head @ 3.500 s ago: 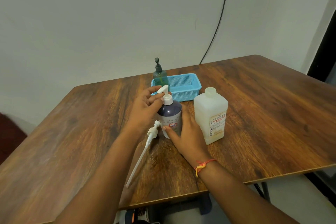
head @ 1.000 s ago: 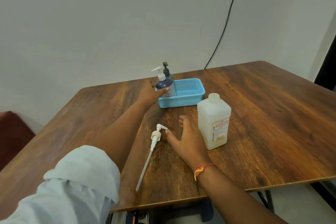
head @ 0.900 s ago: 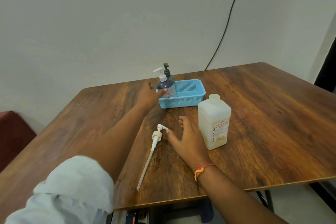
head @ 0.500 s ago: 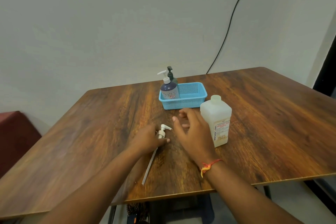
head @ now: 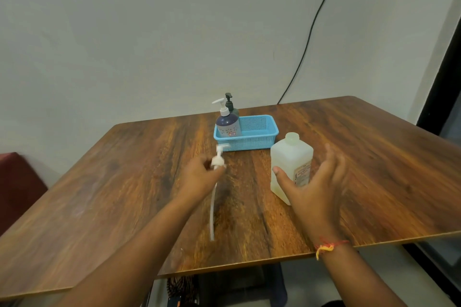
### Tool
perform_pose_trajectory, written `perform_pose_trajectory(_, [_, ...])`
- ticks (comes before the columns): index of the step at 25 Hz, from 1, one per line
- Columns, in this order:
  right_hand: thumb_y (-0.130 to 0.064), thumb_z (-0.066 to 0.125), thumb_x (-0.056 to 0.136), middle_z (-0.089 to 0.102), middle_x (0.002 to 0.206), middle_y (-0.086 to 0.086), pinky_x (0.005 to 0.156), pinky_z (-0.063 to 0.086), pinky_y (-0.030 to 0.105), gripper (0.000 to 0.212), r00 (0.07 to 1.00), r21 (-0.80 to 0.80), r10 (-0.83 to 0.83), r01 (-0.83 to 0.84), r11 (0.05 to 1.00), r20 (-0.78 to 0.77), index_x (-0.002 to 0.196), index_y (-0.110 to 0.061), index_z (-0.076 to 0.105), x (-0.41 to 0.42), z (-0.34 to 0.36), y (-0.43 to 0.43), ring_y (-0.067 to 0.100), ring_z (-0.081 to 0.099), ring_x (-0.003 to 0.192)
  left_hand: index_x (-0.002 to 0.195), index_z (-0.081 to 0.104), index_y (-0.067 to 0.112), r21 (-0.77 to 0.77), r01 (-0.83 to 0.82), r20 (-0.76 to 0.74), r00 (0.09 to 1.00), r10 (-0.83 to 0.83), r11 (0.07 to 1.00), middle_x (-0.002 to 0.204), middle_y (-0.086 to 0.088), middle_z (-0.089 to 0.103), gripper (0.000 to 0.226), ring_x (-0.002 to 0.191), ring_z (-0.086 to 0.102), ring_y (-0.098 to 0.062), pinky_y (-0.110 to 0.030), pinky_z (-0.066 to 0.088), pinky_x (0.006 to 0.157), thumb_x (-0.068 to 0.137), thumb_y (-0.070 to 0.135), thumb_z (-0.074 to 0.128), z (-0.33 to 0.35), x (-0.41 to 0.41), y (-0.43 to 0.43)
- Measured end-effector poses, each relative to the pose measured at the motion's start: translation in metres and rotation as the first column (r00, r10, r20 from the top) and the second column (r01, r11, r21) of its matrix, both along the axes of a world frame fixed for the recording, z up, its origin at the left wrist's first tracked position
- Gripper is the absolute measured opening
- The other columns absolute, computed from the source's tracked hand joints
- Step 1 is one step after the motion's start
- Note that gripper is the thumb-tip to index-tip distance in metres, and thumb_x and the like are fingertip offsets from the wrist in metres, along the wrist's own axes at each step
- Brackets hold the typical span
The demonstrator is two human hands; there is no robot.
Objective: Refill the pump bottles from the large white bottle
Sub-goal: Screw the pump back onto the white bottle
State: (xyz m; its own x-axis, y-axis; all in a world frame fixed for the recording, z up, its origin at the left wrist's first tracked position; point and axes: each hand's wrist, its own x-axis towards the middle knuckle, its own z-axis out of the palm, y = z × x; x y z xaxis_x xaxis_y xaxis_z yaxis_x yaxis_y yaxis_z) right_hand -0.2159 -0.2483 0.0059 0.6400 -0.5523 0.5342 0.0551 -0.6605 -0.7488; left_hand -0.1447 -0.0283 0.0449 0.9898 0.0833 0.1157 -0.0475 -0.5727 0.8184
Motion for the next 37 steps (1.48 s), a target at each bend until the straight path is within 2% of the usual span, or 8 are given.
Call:
perform_pose_trajectory(3, [-0.052,0.081,0.074,0.041,0.148,-0.006,0.087,0.051,0.03,0.099,0.948,0.241,0.303,-0.274,0.931,-0.096,0.151,-0.031,0.023,0.009,-0.005,-0.012,0.014,0.045,0.128,0.111,0.066,0.017,-0.354,0.045,0.112,0.994,-0.005,0.934,0.101,-0.001,0.07,0.018,0.098,0.068,-0.02,-0.03,0.056,0.077,0.094,0.021,0.069,0.04,-0.007,-0.017])
perform_pose_trajectory(5, [-0.041,0.082,0.078,0.047,0.128,-0.022,0.08,0.045,0.02,0.087,0.91,0.262,0.406,-0.373,0.89,-0.084,0.148,-0.035,0.03,0.012,-0.008,-0.017,0.002,0.049,0.113,0.112,0.067,0.016,-0.497,0.121,0.205,0.978,-0.019,0.859,0.099,0.003,0.074,0.019,0.096,0.071,-0.015,-0.029,0.059,0.08,0.094,0.022,0.07,0.07,-0.012,-0.028])
perform_pose_trajectory(8, [-0.04,0.082,0.079,0.039,0.108,-0.042,0.07,0.04,0.013,0.076,0.883,0.26,0.462,-0.427,0.866,-0.087,0.135,-0.047,0.032,0.013,-0.006,-0.017,-0.01,0.049,0.095,0.108,0.071,0.017,-0.602,0.236,0.372,0.928,0.006,0.763,0.084,0.01,0.075,0.015,0.081,0.072,-0.007,-0.028,0.06,0.077,0.094,0.023,0.071,0.108,-0.017,-0.04])
perform_pose_trajectory(12, [-0.047,0.08,0.079,0.033,0.11,-0.048,0.07,0.039,0.01,0.075,0.879,0.256,0.471,-0.439,0.861,-0.077,0.133,-0.051,0.028,0.012,-0.007,-0.013,-0.016,0.045,0.095,0.112,0.071,0.019,-0.552,0.272,0.479,0.877,0.032,0.788,0.099,0.003,0.076,0.021,0.091,0.073,-0.009,-0.028,0.061,0.083,0.092,0.026,0.074,0.127,-0.019,-0.062])
perform_pose_trajectory(16, [-0.05,0.079,0.079,0.032,0.112,-0.049,0.069,0.039,0.007,0.078,0.875,0.249,0.476,-0.444,0.861,-0.085,0.137,-0.051,0.027,0.012,-0.011,-0.014,-0.011,0.045,0.098,0.115,0.071,0.012,-0.521,0.295,0.532,0.846,0.034,0.801,0.099,0.001,0.075,0.026,0.089,0.072,-0.007,-0.029,0.06,0.087,0.091,0.022,0.075,0.132,-0.013,-0.08])
perform_pose_trajectory(21, [-0.052,0.079,0.079,0.037,0.123,-0.032,0.073,0.038,0.006,0.089,0.875,0.249,0.471,-0.435,0.865,-0.109,0.15,-0.039,0.027,0.015,-0.015,-0.016,-0.004,0.039,0.114,0.115,0.071,0.015,-0.458,0.268,0.574,0.818,0.051,0.848,0.098,0.004,0.075,0.026,0.091,0.073,-0.013,-0.037,0.061,0.09,0.091,0.023,0.076,0.136,0.002,-0.088])
perform_pose_trajectory(31, [-0.058,0.075,0.079,0.045,0.147,-0.016,0.077,0.043,0.011,0.091,0.868,0.212,0.477,-0.444,0.87,-0.139,0.152,-0.04,0.024,0.021,-0.022,-0.017,0.008,0.046,0.13,0.12,0.07,0.016,-0.331,0.245,0.606,0.795,0.006,0.911,0.104,0.005,0.074,0.031,0.097,0.071,-0.015,-0.039,0.059,0.093,0.092,0.03,0.074,0.137,0.022,-0.094])
perform_pose_trajectory(37, [-0.061,0.074,0.078,0.047,0.145,-0.015,0.08,0.045,0.011,0.089,0.868,0.173,0.479,-0.456,0.873,-0.13,0.15,-0.042,0.025,0.021,-0.025,-0.018,0.008,0.047,0.13,0.121,0.069,0.016,-0.293,0.251,0.553,0.831,-0.051,0.923,0.104,0.004,0.074,0.031,0.096,0.07,-0.02,-0.038,0.06,0.09,0.092,0.027,0.074,0.131,0.023,-0.099])
